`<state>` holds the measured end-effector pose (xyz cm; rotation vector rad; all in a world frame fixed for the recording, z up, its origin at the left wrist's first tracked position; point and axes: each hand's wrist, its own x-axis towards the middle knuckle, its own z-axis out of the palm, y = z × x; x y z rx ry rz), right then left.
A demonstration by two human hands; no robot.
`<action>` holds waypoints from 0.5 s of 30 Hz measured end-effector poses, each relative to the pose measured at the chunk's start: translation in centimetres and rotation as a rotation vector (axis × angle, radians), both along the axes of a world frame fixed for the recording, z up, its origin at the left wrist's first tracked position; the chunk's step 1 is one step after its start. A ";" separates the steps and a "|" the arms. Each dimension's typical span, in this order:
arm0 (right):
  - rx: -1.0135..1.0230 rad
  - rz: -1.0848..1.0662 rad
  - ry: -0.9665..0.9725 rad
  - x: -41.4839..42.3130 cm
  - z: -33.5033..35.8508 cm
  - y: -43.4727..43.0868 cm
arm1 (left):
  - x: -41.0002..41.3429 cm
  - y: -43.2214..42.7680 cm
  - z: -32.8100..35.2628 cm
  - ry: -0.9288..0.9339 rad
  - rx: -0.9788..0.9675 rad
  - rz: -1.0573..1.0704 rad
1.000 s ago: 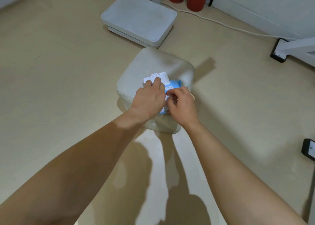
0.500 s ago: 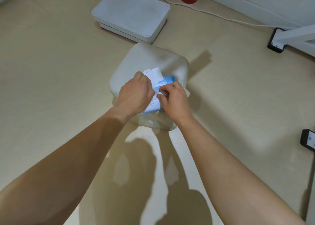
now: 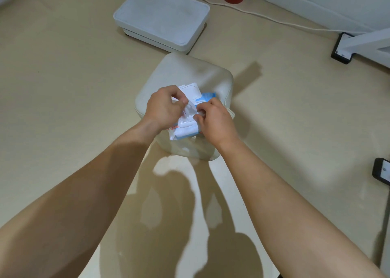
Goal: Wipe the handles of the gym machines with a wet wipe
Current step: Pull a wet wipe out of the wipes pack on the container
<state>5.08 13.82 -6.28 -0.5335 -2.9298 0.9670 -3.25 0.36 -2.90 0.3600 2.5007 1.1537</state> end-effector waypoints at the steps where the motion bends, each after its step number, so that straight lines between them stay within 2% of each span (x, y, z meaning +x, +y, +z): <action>1: 0.007 0.005 -0.014 -0.1 0.0 0.0 | -0.2 -0.4 0.1 -0.082 0.110 0.038; 4: 0.041 0.016 -0.046 -0.4 0.1 -0.1 | -0.3 -1.3 0.6 -0.298 0.362 0.129; 13: 0.092 0.034 -0.093 -0.4 0.3 -0.2 | -0.7 -2.4 2.9 -0.609 0.651 0.148; 15: 0.088 0.035 -0.093 -0.4 0.4 -0.2 | -0.9 -2.5 3.9 -0.624 0.655 0.134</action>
